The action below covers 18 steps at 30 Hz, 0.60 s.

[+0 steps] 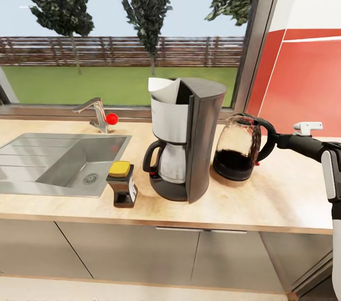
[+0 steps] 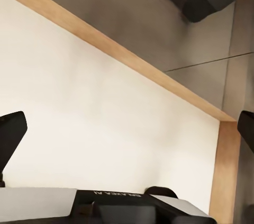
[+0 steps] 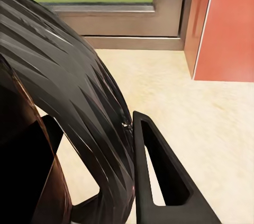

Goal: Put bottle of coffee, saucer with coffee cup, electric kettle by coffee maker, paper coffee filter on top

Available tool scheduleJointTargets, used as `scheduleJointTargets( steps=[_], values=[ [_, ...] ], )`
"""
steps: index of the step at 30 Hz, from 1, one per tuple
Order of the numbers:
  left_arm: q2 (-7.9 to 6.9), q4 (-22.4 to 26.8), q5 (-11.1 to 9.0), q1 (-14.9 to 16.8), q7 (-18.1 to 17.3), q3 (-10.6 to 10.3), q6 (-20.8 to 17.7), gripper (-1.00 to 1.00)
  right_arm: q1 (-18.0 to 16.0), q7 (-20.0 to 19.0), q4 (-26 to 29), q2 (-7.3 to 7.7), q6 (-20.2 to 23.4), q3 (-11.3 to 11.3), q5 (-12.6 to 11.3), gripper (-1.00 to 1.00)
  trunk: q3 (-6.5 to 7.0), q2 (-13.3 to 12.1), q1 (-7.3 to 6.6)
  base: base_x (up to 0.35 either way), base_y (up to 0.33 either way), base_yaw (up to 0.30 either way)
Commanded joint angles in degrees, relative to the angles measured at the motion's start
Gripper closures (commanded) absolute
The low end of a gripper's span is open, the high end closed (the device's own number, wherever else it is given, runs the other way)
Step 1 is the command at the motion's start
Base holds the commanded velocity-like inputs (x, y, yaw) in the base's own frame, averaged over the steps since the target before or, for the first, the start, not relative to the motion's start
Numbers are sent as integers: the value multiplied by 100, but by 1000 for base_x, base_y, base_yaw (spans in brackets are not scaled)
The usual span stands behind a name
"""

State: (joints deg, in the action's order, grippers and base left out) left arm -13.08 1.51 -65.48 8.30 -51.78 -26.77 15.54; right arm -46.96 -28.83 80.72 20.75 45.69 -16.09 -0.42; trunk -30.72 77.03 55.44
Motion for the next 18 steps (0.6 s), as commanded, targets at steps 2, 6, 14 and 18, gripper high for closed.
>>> scheduleJointTargets(
  steps=[2, 6, 14, 18],
  values=[
    [-1, -1, -35, 3, -8, -48, 36, -100, -7, -27, 5, -1, 37, -8, -29, 100, -20, 4, 0, 0, 0, 0],
    [-1, 0, -35, 2, -8, -52, 36, -100, -7, -27, 5, -1, 37, -8, -29, 100, -32, 4, 0, 0, 0, 0],
    [-1, 1, -35, 4, -11, -54, 37, -100, -7, -27, 5, -1, 37, -8, -29, 100, -106, 164, 87, 0, 0, 0],
    [-1, 5, -35, 3, -9, -56, 37, -100, -7, -27, 5, -1, 37, -8, -29, 100, -124, 204, 109, 0, 0, 0]
  ],
)
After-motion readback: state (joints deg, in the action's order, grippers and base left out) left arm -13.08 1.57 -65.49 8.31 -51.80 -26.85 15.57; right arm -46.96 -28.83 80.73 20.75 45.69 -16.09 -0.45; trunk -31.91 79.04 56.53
